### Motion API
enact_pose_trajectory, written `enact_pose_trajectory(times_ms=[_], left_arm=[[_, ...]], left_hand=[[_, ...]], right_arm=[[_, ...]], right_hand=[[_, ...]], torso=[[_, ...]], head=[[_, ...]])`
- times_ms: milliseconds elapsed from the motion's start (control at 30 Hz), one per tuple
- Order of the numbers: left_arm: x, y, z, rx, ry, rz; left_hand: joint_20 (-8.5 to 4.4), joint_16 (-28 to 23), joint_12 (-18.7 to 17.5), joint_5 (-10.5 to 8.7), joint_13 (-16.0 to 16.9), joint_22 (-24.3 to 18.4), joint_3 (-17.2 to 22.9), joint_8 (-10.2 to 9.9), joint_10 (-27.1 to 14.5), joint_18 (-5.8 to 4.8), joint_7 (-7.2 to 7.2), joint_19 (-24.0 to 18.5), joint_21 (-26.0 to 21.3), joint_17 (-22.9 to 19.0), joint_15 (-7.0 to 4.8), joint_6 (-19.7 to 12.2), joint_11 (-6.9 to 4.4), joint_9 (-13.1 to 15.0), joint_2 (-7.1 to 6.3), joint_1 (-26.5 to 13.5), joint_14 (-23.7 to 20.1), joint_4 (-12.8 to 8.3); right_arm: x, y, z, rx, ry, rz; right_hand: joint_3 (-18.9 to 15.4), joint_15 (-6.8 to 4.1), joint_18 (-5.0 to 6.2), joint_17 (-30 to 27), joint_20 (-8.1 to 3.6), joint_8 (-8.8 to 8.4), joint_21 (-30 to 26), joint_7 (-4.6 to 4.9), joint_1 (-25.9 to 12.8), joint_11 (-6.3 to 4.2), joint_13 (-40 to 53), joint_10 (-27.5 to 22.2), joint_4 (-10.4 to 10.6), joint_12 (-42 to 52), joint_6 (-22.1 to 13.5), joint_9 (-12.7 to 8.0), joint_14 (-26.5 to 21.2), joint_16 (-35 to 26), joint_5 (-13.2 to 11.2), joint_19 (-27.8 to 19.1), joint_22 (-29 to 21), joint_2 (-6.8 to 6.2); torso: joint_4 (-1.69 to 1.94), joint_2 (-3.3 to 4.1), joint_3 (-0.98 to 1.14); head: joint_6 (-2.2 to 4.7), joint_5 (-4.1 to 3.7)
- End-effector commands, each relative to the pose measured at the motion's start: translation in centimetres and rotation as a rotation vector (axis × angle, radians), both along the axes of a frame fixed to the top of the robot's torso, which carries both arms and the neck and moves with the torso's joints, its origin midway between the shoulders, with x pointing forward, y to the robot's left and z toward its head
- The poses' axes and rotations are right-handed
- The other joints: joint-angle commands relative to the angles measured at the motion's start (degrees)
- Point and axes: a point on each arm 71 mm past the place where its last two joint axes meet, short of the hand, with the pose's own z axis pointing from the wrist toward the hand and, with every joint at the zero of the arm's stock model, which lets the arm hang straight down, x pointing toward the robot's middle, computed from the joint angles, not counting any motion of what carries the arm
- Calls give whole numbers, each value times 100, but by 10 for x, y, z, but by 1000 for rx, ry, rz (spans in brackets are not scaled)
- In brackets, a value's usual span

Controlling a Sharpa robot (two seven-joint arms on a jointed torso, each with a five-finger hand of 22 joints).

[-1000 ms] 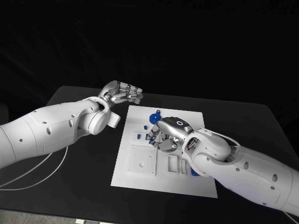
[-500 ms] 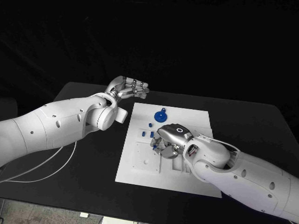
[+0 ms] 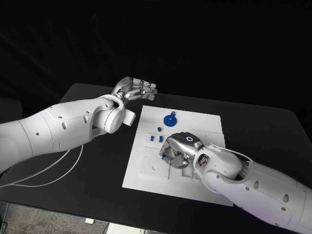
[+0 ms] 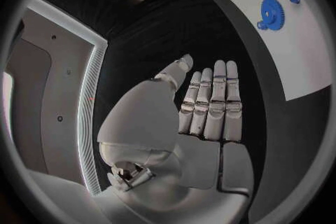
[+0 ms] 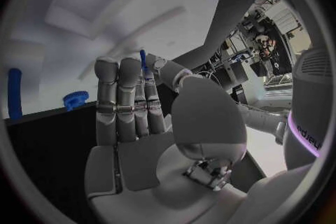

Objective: Assemble the parts on the task board

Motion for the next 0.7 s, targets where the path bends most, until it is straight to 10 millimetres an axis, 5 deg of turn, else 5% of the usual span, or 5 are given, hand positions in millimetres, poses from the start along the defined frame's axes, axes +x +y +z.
enact_pose_trajectory(times_ms=[33, 700], left_arm=[[0, -1, 2, -20, -7, 3], [2, 2, 1, -17, -1, 7]], left_hand=[[6, -21, 5, 1, -2, -5, 4, 7, -15, -70, -8, 30, -25, -1, -3, -18, -6, 3, -10, -65, -9, 32], [12, -20, 6, -3, -1, -159, -19, 10, -33, -67, -4, 55, -26, 0, 2, -29, 0, 4, -4, -40, -23, 42]], right_arm=[[-1, 1, -3, -22, 2, 13], [-2, -1, -6, -25, 5, -1]], right_hand=[[15, -18, 89, -7, -4, 36, -8, 17, -43, -21, 6, 42, -31, 14, 39, 7, -9, 39, 24, 165, 236, 41], [13, -19, 95, -12, -4, 36, -50, 16, -54, -22, 5, 46, -49, 14, 42, 7, -11, 41, 32, 179, 252, 47]], torso=[[5, -3, -6], [5, -1, 3]], head=[[28, -7], [4, 15]])
